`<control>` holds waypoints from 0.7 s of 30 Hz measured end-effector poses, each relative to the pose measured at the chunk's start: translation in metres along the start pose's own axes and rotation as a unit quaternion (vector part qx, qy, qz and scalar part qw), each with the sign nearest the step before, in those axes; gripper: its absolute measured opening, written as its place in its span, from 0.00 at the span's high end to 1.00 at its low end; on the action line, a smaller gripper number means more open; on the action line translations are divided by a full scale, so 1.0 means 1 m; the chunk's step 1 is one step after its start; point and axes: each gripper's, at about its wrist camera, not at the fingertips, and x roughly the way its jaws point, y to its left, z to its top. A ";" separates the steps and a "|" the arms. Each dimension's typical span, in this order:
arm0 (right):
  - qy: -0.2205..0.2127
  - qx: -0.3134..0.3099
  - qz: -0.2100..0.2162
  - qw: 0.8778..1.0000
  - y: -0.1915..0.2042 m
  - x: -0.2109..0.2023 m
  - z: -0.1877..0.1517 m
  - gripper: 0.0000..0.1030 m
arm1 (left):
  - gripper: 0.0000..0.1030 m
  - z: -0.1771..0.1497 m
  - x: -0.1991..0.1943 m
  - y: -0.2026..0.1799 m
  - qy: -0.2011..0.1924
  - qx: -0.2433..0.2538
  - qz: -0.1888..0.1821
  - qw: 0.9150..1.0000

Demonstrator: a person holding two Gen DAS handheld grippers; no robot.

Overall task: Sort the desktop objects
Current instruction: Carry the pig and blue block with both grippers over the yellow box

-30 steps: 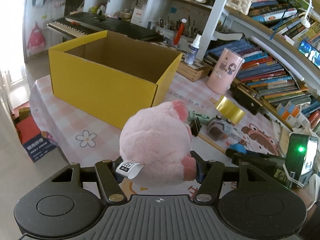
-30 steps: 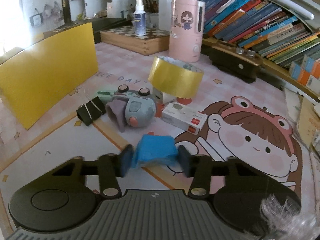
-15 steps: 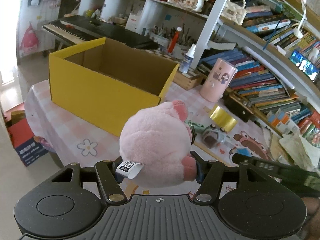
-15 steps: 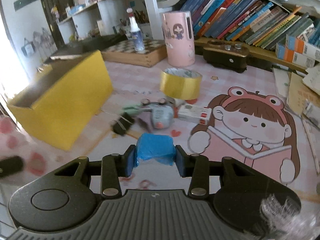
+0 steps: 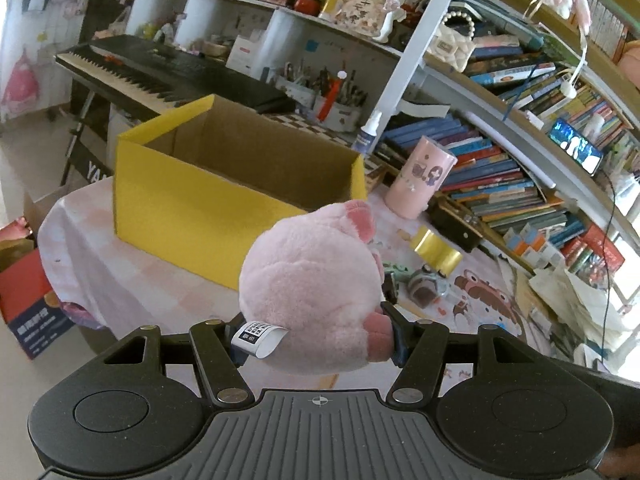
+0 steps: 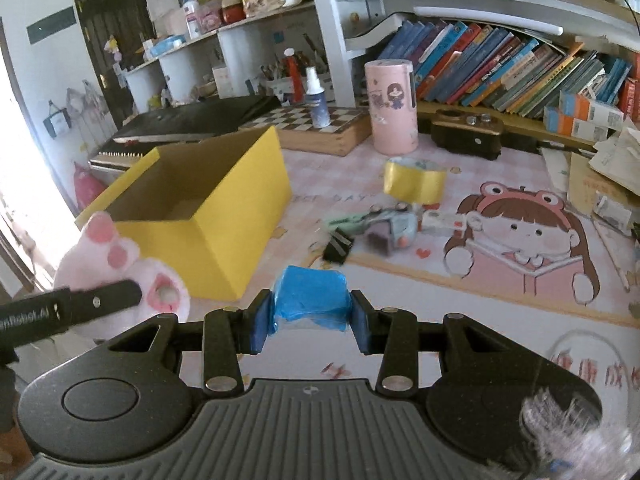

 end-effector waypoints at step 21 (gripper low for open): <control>0.050 0.016 -0.034 0.998 0.121 -0.020 -0.080 0.63 | 0.40 -0.017 -0.052 0.097 0.058 0.008 -0.030 0.998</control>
